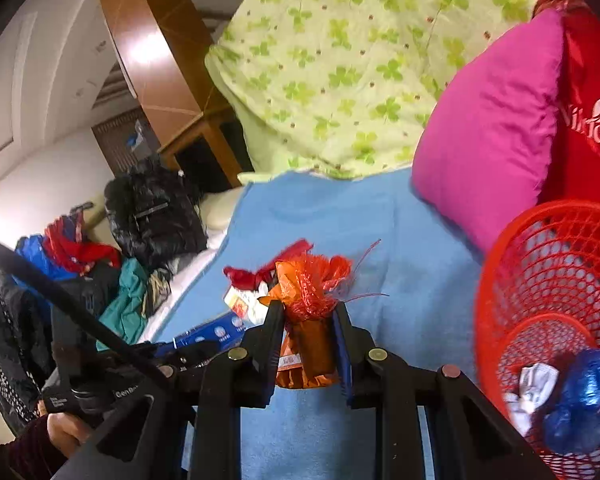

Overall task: Collect trash
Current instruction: 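Carry the box and orange bag into the red mesh basket and release both, then grasp the red plastic bag with the right tool while the left tool grasps the white crumpled foil, then carry the red bag and foil into the red mesh basket and release both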

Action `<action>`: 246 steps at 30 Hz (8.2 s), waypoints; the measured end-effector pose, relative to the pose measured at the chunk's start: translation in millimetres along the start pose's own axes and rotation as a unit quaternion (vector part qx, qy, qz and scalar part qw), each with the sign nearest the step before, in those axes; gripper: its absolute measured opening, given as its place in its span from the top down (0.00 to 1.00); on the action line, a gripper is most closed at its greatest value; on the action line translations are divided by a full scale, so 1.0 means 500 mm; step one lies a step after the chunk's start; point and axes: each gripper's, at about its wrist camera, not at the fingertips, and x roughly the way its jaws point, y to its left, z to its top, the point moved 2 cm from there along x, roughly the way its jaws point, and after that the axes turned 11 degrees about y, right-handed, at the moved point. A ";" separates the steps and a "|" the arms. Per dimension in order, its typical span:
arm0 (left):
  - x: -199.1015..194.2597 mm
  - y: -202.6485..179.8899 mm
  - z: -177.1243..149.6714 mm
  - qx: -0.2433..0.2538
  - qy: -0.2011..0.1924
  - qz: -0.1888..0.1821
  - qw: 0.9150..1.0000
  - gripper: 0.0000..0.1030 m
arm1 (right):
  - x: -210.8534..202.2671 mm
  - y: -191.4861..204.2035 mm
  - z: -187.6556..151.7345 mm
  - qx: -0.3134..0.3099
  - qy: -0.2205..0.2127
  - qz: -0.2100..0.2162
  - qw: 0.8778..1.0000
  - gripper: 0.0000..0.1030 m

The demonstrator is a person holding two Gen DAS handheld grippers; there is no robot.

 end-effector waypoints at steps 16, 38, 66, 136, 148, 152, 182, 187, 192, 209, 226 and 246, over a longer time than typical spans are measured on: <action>-0.079 -0.273 0.117 0.113 -0.079 -0.018 0.990 0.78 | -0.200 -0.152 0.007 0.092 -0.113 -0.034 0.989 0.75; -0.040 -0.503 0.124 0.186 -0.084 -0.070 0.977 0.73 | -0.298 -0.320 -0.047 0.196 -0.142 -0.062 0.968 0.74; -0.039 -0.274 0.130 0.120 -0.096 0.035 0.988 0.35 | -0.225 -0.180 0.017 0.135 -0.190 -0.027 0.972 0.53; 0.260 0.346 0.113 -0.180 0.040 -0.019 0.983 0.44 | 0.391 -0.037 0.067 0.151 0.072 -0.047 0.985 0.55; 0.182 0.250 0.076 -0.151 0.042 -0.036 0.987 0.45 | 0.303 -0.055 0.041 0.128 0.065 -0.061 0.988 0.55; 0.193 0.216 0.068 -0.140 0.052 -0.019 0.989 0.46 | 0.267 -0.043 0.036 0.111 0.054 -0.061 0.991 0.55; 0.042 0.036 0.110 -0.009 -0.085 0.077 0.993 0.90 | 0.023 0.015 -0.001 0.021 -0.060 -0.059 0.996 0.55; 0.028 -0.004 0.114 0.015 -0.103 0.087 0.991 0.90 | -0.016 0.004 -0.003 0.020 -0.081 -0.074 0.994 0.55; 0.020 -0.040 0.115 0.028 -0.115 0.083 0.989 0.90 | -0.060 -0.024 -0.008 0.030 -0.096 -0.084 0.991 0.55; 0.005 -0.156 0.108 0.081 -0.121 0.036 0.989 0.90 | -0.175 -0.101 -0.005 0.073 -0.155 -0.100 0.980 0.55; -0.050 -0.362 0.102 0.165 -0.114 -0.060 0.978 0.90 | -0.295 -0.253 -0.024 0.171 -0.197 -0.136 0.956 0.54; 0.020 -0.414 0.086 0.174 -0.065 -0.110 0.976 0.47 | -0.319 -0.305 -0.043 0.208 -0.204 -0.117 0.949 0.37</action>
